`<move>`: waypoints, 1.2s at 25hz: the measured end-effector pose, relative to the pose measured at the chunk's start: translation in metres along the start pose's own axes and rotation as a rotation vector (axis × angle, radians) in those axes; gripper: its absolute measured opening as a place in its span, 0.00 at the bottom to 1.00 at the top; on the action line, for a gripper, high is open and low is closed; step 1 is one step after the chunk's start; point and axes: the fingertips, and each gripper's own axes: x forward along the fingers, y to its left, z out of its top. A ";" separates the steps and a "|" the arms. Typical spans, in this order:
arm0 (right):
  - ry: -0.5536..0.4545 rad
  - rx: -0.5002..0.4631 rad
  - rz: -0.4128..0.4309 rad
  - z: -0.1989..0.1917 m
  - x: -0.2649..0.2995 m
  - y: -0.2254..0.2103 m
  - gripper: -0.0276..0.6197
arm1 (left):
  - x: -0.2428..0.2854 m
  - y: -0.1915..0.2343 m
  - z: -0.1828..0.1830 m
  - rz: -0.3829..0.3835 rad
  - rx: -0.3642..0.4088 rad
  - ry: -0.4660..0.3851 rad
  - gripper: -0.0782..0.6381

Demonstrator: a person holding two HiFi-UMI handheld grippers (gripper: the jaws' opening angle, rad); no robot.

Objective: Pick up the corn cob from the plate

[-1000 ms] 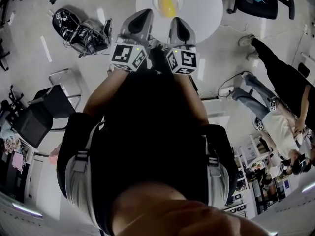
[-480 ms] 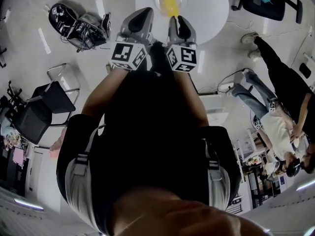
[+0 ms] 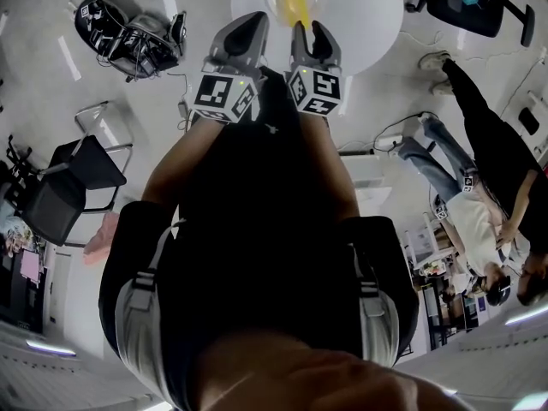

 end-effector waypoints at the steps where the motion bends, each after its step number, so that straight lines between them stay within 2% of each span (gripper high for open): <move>1: 0.009 0.002 -0.003 -0.002 0.003 -0.002 0.26 | 0.001 0.002 -0.001 0.004 -0.004 0.001 0.12; 30: 0.272 0.008 -0.029 -0.080 0.065 -0.034 0.45 | 0.034 0.034 -0.037 0.050 -0.081 0.086 0.12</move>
